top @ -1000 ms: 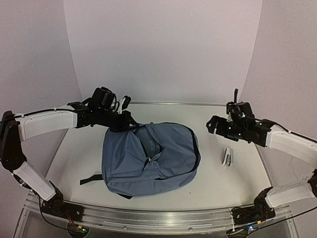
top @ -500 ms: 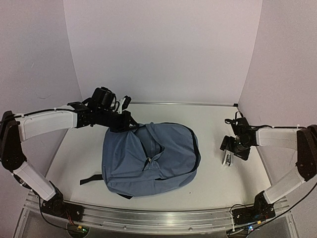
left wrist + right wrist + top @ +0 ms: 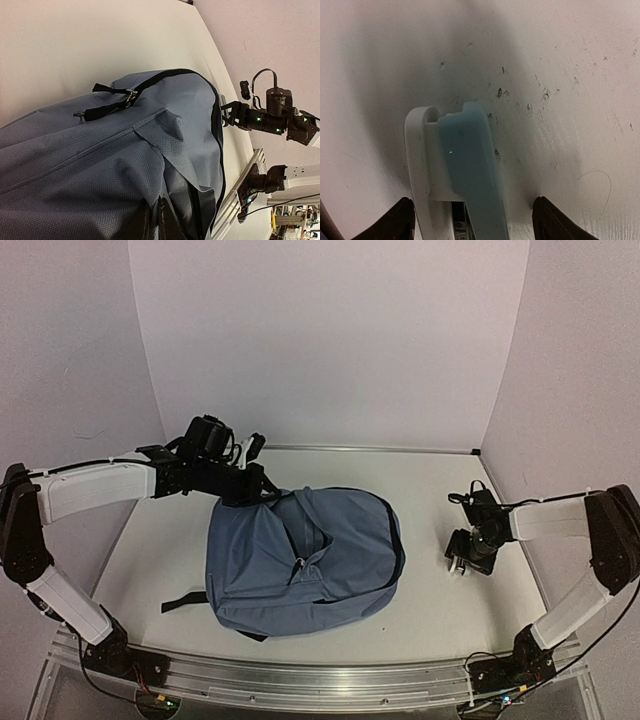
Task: Pack the student bag
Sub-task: Pick up the stationery from the center of the board, then place the stationery in the student bag.
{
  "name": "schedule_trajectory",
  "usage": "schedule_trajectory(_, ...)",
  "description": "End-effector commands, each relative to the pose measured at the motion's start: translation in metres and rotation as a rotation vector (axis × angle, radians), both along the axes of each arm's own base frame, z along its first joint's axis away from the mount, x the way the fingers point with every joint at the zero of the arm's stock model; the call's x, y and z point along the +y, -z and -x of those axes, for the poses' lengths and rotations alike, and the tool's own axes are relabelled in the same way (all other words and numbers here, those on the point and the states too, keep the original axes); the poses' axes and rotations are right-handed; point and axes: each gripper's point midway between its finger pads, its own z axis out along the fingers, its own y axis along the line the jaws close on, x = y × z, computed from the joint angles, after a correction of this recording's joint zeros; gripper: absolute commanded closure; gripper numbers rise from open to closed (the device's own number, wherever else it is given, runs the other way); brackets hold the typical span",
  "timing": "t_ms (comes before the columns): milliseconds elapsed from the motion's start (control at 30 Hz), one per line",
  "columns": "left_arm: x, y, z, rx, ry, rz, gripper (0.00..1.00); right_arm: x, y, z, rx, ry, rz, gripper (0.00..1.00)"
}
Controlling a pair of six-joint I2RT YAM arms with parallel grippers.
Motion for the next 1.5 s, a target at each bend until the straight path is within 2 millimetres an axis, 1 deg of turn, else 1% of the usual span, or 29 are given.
schedule_trajectory(0, -0.009, -0.042, -0.008, -0.108, 0.028, 0.091, 1.00, 0.005, 0.007, 0.004, 0.014, -0.010, -0.023, 0.33)
schedule_trajectory(100, -0.009, -0.043, -0.007, -0.109, 0.030, 0.090, 1.00, 0.006, 0.002, 0.003, 0.000, -0.012, -0.037, 0.49)
schedule_trajectory(200, -0.009, -0.043, -0.007, -0.109, 0.029, 0.089, 1.00, 0.009, -0.008, 0.000, -0.030, -0.017, -0.056, 0.71)
schedule_trajectory(300, -0.009, -0.043, -0.007, -0.107, 0.033, 0.089, 1.00, 0.016, -0.030, -0.006, -0.086, -0.046, -0.092, 0.92)
schedule_trajectory(333, -0.010, -0.044, -0.007, -0.107, 0.035, 0.089, 1.00, 0.022, -0.039, -0.008, -0.108, -0.069, -0.114, 0.97)
schedule_trajectory(367, -0.010, -0.045, -0.007, -0.107, 0.037, 0.091, 1.00, 0.031, -0.056, -0.012, -0.152, -0.106, -0.143, 0.99)
schedule_trajectory(400, -0.011, -0.045, -0.007, -0.106, 0.039, 0.092, 1.00, 0.042, -0.073, -0.016, -0.199, -0.153, -0.166, 1.00)
schedule_trajectory(467, -0.012, -0.046, -0.007, -0.104, 0.044, 0.094, 1.00, 0.071, -0.113, -0.019, -0.302, -0.260, -0.202, 1.00)
schedule_trajectory(500, -0.013, -0.047, -0.007, -0.102, 0.048, 0.097, 1.00, 0.088, -0.136, -0.020, -0.357, -0.317, -0.222, 1.00)
schedule_trajectory(567, -0.014, -0.048, -0.007, -0.102, 0.053, 0.103, 1.00, 0.126, -0.176, -0.015, -0.439, -0.445, -0.272, 1.00)
schedule_trajectory(600, -0.015, -0.049, -0.007, -0.100, 0.056, 0.105, 1.00, 0.149, -0.193, -0.009, -0.473, -0.518, -0.302, 1.00)
schedule_trajectory(633, -0.015, -0.048, -0.007, -0.098, 0.058, 0.106, 1.00, 0.169, -0.208, -0.004, -0.500, -0.583, -0.325, 1.00)
schedule_trajectory(700, -0.016, -0.049, -0.006, -0.096, 0.061, 0.109, 1.00, 0.202, -0.232, 0.003, -0.546, -0.693, -0.354, 1.00)
schedule_trajectory(767, -0.016, -0.048, -0.006, -0.090, 0.065, 0.110, 1.00, 0.242, -0.249, 0.017, -0.582, -0.833, -0.388, 1.00)
schedule_trajectory(800, -0.017, -0.048, -0.005, -0.088, 0.066, 0.112, 1.00, 0.257, -0.253, 0.022, -0.589, -0.880, -0.396, 1.00)
schedule_trajectory(867, -0.017, -0.048, -0.004, -0.086, 0.069, 0.115, 1.00, 0.284, -0.251, 0.029, -0.578, -0.968, -0.396, 1.00)
schedule_trajectory(933, -0.017, -0.050, -0.004, -0.086, 0.069, 0.118, 1.00, 0.305, -0.245, 0.033, -0.563, -1.036, -0.392, 1.00)
schedule_trajectory(1000, -0.017, -0.051, -0.004, -0.089, 0.068, 0.122, 1.00, 0.328, -0.237, 0.042, -0.537, -1.105, -0.399, 1.00)
schedule_trajectory(1100, -0.016, -0.053, -0.003, -0.090, 0.069, 0.123, 1.00, 0.352, -0.223, 0.051, -0.499, -1.177, -0.389, 1.00)
schedule_trajectory(1167, -0.017, -0.054, -0.002, -0.091, 0.077, 0.123, 1.00, 0.363, -0.211, 0.054, -0.467, -1.207, -0.366, 1.00)
schedule_trajectory(1267, -0.016, -0.057, 0.000, -0.099, 0.089, 0.118, 1.00, 0.372, -0.191, 0.055, -0.411, -1.227, -0.312, 1.00)
schedule_trajectory(1333, -0.015, -0.057, 0.001, -0.103, 0.091, 0.113, 1.00, 0.375, -0.178, 0.049, -0.384, -1.215, -0.261, 1.00)
schedule_trajectory(1400, -0.015, -0.057, 0.002, -0.105, 0.102, 0.112, 1.00, 0.374, -0.165, 0.037, -0.368, -1.173, -0.199, 1.00)
schedule_trajectory(1467, -0.016, -0.057, 0.004, -0.107, 0.116, 0.111, 1.00, 0.375, -0.160, 0.026, -0.368, -1.135, -0.157, 1.00)
